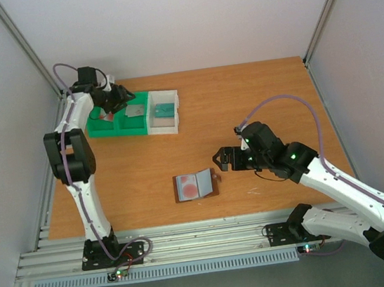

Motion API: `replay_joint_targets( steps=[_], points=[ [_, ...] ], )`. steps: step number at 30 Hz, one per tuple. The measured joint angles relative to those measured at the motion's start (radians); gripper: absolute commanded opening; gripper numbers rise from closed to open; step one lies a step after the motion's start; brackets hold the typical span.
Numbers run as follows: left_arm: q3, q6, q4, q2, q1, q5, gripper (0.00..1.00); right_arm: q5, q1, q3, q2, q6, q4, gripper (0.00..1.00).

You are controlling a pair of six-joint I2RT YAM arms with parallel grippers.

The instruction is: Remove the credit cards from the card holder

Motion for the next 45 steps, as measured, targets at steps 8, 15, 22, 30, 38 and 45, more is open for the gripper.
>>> replay_joint_targets(
  steps=[8, 15, 22, 30, 38, 45],
  points=[
    [-0.385, -0.012, 0.087, -0.335, -0.118, 0.012, 0.57, -0.031, -0.003, 0.016, 0.042, -0.011, -0.016, 0.92],
    [-0.747, -0.032, 0.164, -0.534, -0.218, -0.014, 0.55, -0.113, -0.006, -0.027, 0.04, -0.02, 0.043, 0.43],
    [-1.025, -0.103, 0.275, -0.674, -0.32, -0.043, 0.46, -0.264, -0.006, -0.098, 0.131, 0.015, 0.16, 0.3],
    [-1.227, -0.23, 0.435, -0.818, -0.428, -0.057, 0.42, -0.392, -0.006, -0.137, 0.257, 0.021, 0.322, 0.23],
    [-1.36, -0.364, 0.579, -0.873, -0.517, -0.064, 0.39, -0.444, -0.006, -0.166, 0.372, 0.042, 0.468, 0.21],
    [-1.366, -0.424, 0.618, -0.929, -0.574, -0.108, 0.39, -0.471, -0.006, -0.19, 0.444, 0.059, 0.551, 0.2]
  ],
)
